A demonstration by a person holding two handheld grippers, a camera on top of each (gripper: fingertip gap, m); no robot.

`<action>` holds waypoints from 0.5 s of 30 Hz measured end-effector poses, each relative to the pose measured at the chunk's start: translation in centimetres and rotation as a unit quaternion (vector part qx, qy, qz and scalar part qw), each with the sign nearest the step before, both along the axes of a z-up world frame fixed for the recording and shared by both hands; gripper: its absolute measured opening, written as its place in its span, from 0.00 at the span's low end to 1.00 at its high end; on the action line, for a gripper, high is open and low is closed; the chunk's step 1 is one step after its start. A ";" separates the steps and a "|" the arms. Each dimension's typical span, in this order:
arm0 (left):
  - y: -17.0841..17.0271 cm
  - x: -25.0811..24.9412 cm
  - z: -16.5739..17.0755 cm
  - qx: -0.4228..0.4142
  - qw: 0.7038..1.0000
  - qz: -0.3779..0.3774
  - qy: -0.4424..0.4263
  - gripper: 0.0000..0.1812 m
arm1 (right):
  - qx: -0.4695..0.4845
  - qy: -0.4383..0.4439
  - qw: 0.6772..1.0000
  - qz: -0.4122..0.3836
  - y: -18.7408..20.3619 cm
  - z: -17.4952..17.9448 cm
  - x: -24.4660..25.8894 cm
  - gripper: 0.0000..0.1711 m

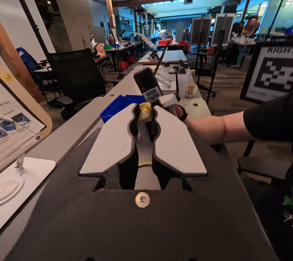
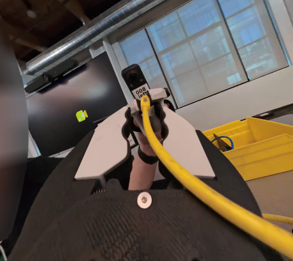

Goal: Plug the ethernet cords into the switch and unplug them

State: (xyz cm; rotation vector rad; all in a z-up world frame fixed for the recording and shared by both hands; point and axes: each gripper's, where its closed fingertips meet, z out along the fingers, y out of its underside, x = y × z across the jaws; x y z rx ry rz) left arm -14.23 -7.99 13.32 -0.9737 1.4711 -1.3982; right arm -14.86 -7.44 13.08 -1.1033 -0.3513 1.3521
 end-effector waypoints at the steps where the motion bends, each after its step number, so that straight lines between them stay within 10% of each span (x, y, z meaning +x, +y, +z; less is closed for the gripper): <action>1: -0.3 0.0 -0.1 0.009 1.000 -0.004 0.000 0.09 | 0.009 -0.009 1.000 0.003 -0.4 0.2 -0.1 0.18; 7: -0.8 -0.7 -0.5 0.034 0.999 -0.024 0.012 0.08 | -0.014 -0.048 0.998 0.025 -0.7 -0.3 -0.7 0.06; 15: 1.1 -1.9 -1.0 0.290 0.946 0.145 -0.013 0.27 | -0.050 -0.065 0.996 0.035 -0.2 -1.1 -0.7 0.06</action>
